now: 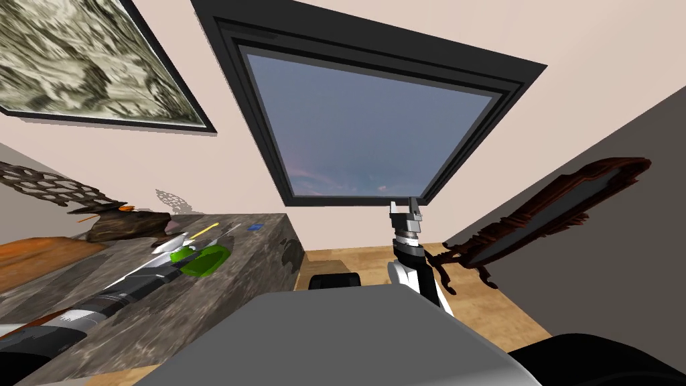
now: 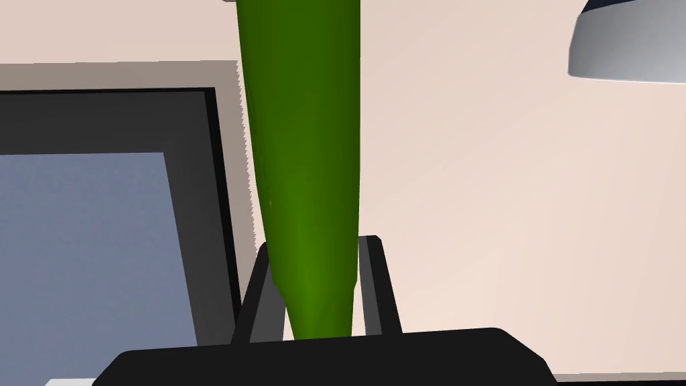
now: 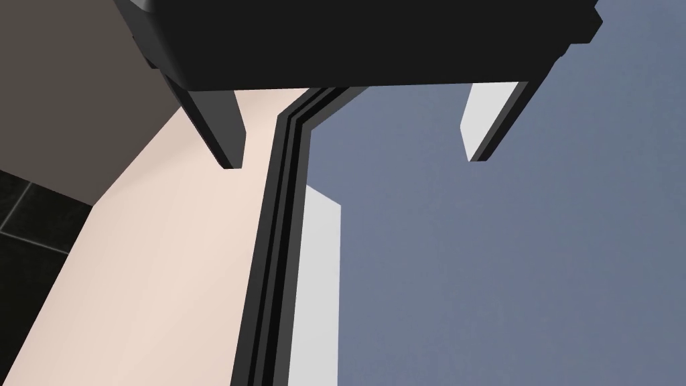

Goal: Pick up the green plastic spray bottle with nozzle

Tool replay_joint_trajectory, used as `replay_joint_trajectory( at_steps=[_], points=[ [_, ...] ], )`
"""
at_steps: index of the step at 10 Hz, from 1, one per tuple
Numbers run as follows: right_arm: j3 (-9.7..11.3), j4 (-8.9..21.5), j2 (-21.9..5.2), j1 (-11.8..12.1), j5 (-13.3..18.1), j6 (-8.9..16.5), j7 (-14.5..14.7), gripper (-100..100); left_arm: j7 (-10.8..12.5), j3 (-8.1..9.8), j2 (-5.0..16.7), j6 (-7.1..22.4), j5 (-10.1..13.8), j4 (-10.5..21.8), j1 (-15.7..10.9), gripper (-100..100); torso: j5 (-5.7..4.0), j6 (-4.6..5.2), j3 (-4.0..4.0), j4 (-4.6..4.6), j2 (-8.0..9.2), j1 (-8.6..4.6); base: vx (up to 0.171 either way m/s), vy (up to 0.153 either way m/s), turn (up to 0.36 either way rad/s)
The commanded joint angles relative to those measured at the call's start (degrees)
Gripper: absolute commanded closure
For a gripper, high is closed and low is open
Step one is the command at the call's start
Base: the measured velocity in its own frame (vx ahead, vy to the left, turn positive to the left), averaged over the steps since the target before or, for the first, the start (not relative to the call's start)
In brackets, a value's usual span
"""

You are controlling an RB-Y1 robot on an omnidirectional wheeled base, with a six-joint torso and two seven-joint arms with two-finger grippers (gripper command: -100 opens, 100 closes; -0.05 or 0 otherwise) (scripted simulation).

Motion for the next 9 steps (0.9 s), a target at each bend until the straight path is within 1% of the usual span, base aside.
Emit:
replay_joint_trajectory(
  at_steps=[1, 2, 3, 4, 5, 6, 7, 8, 9],
  points=[
    [0.0, 0.0, 0.0, 0.0, 0.0, 0.0, 0.0, 0, 0.0, 0.0, 0.0, 0.0, 0.0, 0.0, 0.0, 0, 0.0, 0.0, 0.0, 0.0, 0.0, 0.0, 0.0, 0.0, 0.0],
    [0.0, 0.0, 0.0, 0.0, 0.0, 0.0, 0.0, 0, 0.97, -1.22, -0.3, 2.84, -1.4, -2.86, -0.4, 100, 0.0, 0.0, 0.0, 0.0, 0.0, 0.0, -0.017, 0.062, 0.192],
    [-0.01, 0.0, 0.0, 0.01, 0.0, 0.0, 0.0, 0, 1.96, -2.62, -0.66, 4.13, -3.01, -4.82, -0.94, 100, 0.06, -0.12, 0.04, -0.01, 0.09, 0.19, -0.043, 0.116, 0.239],
    [-0.01, 0.0, -0.01, 0.0, 0.0, 0.0, 0.0, 0, 1.96, -2.62, -0.66, 5.44, -3.01, -6.32, -0.94, 100, 0.28, -0.27, 0.08, -0.07, 0.24, 0.53, -0.027, 0.097, 0.111],
    [-0.01, 0.0, -0.01, 0.0, 0.0, 0.0, 0.0, 0, 1.96, -2.62, -0.66, 6.21, -3.01, -7.46, -0.94, 100, 0.41, -0.3, 0.07, -0.1, 0.26, 0.71, -0.008, 0.04, 0.016],
    [0.0, 0.0, 0.0, 0.0, 0.0, 0.0, 0.0, 0, 2.96, -4.03, -1.01, 8.25, -4.62, -9.58, -1.48, 100, 0.44, -0.27, 0.02, -0.13, 0.17, 0.7, -0.01, 0.056, 0.162],
    [-0.01, 0.0, 0.0, 0.0, 0.0, 0.0, 0.0, 0, 2.96, -4.03, -1.01, 9.57, -4.62, -11.69, -1.48, 100, 0.56, -0.37, -0.02, -0.21, 0.17, 0.75, -0.009, 0.052, 0.101],
    [0.0, 0.0, 0.0, 0.0, 0.0, 0.0, 0.0, 0, 3.96, -5.43, -1.37, 11.22, -6.23, -13.35, -2.03, 100, 0.68, -0.34, -0.06, -0.27, 0.15, 0.82, -0.013, 0.072, 0.175],
    [-0.01, 0.0, 0.0, 0.0, 0.0, 0.0, 0.0, 0, 3.96, -5.43, -1.37, 12.65, -6.23, -15.56, -2.03, 100, 0.8, -0.46, -0.09, -0.34, 0.16, 0.94, -0.013, 0.066, 0.104]
  ],
)
